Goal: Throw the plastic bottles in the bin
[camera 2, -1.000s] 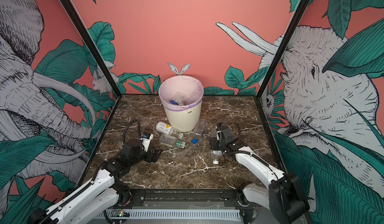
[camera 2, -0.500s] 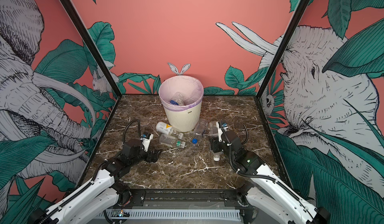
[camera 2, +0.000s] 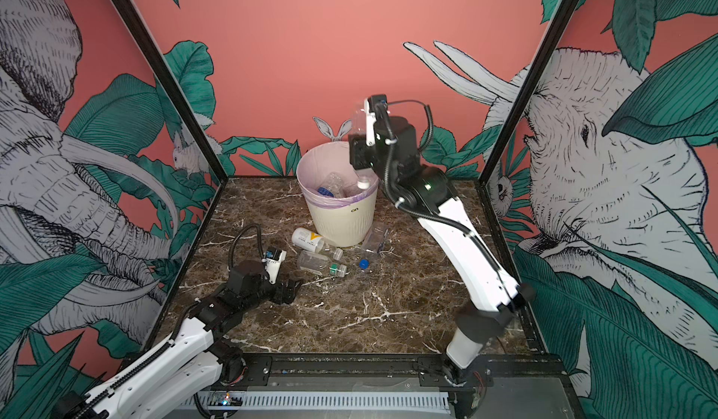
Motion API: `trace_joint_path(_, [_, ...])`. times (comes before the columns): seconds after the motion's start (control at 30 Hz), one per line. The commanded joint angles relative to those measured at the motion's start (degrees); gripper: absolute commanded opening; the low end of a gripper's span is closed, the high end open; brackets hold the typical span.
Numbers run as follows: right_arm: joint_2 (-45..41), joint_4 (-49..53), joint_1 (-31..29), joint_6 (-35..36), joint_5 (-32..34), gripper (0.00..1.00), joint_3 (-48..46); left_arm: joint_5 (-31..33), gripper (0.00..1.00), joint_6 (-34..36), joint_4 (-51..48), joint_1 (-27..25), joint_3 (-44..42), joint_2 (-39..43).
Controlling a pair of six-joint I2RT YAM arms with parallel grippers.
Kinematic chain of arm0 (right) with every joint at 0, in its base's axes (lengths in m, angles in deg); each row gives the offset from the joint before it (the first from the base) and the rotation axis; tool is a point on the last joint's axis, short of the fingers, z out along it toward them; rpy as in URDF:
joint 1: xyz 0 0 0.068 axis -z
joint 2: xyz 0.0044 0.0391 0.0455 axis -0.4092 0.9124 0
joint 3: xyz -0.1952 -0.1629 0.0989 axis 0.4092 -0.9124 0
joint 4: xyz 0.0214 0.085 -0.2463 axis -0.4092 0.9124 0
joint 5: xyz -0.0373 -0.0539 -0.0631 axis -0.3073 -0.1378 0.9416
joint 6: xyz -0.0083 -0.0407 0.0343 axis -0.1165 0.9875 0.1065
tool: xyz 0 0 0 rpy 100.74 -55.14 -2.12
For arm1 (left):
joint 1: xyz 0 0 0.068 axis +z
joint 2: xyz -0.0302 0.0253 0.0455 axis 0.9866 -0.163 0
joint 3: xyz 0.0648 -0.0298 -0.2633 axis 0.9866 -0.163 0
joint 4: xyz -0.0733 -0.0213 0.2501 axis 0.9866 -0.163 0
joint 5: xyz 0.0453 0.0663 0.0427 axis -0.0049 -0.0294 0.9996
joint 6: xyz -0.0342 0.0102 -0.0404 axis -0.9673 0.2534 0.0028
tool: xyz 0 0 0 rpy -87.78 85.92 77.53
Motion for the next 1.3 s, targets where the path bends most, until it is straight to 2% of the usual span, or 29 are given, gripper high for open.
trace_joint_path(0.0, [17.6,14.5,3.2,-1.0,1.2,0.98,23.2,0.4,0.90,0.0,0.4,-0.2,-0.8,0.8])
trace_joint_path(0.07, [25.2,20.4,4.4,-2.9,1.9,0.99,38.8,0.4,0.90,0.0,0.3,-0.2,-0.8,0.8])
trace_joint_path(0.1, [25.8,21.1,4.5,-3.1,2.5,0.99,41.1,0.3,0.90,0.0,0.3,-0.1,-0.8,0.9])
trace_joint_path(0.13, [24.0,19.6,4.4,-2.9,2.9,0.99,38.7,0.4,0.90,0.0,0.3,-0.2,-0.9,0.9])
trace_joint_path(0.17, [20.9,16.9,4.4,-2.9,2.4,0.99,33.4,0.4,0.90,0.0,0.4,-0.1,-0.9,1.0])
trace_joint_path(0.3, [0.0,-7.0,3.4,-0.6,-0.9,0.99,-4.0,0.4,0.90,0.0,0.4,-0.2,-0.9,0.9])
trace_joint_path(0.33, [-2.9,-9.0,3.4,-0.3,-1.1,0.99,-8.5,0.5,0.90,0.0,0.4,-0.2,-0.8,0.9])
trace_joint_path(0.47, [-8.5,-8.1,3.4,0.4,0.4,0.99,-16.4,0.8,0.90,-0.1,0.4,-0.2,-0.9,0.8])
trace_joint_path(0.83, [-29.5,-15.8,3.8,-1.7,1.2,0.99,-48.9,0.9,0.90,0.0,0.3,-0.2,-0.2,-0.5])
trace_joint_path(1.27, [-51.5,-9.9,4.4,-7.2,5.6,0.99,-82.0,1.1,0.91,-0.3,-1.3,-0.2,4.7,-5.7])
